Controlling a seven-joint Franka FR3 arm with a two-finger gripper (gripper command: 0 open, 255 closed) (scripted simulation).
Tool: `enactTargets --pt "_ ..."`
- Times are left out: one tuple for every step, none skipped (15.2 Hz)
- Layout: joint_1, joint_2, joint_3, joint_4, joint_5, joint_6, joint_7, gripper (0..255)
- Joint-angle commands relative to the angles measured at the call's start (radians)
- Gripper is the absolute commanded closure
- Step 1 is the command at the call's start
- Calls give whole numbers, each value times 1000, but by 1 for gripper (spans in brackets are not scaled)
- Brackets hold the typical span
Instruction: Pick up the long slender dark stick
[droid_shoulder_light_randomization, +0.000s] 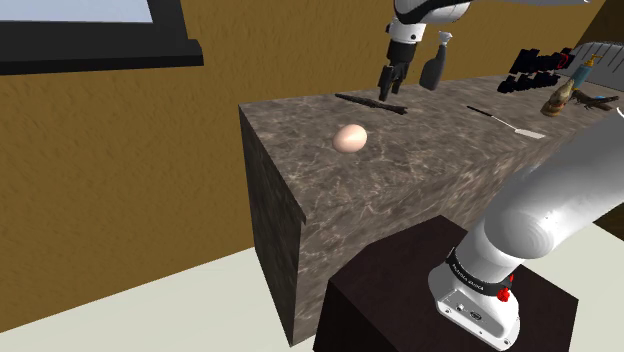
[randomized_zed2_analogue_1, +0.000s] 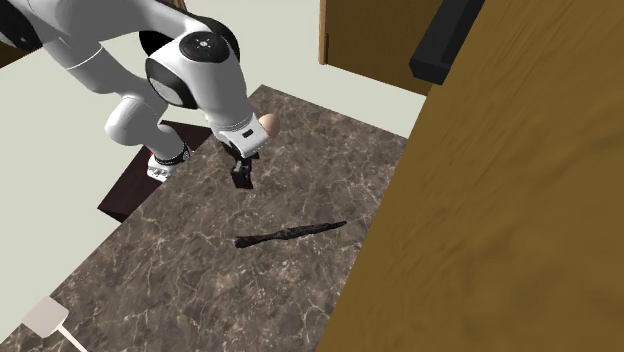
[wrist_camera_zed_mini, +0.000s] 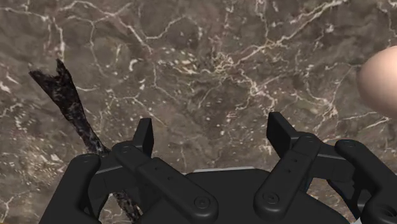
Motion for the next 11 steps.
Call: enactTargets --pt "1 70 -24 44 4 28 -63 0" --pt "0 108 -35 70 9 40 -94 0" --pt "-1 146 -45 98 16 50 -125 0" --pt "-2 185 -54 127 24 60 -155 0" --pt "-5 224 -62 158 33 69 -186 0" --pt "-9 264 -69 190 44 76 -217 0" --pt "-14 304 -75 223 55 83 -247 0" --pt "-20 344 -79 259 67 88 -276 0" --pt "-27 385 -82 295 79 92 -306 0" --pt "-35 427 -83 334 91 94 -334 0" --pt "-44 468 -84 374 104 95 -361 0"
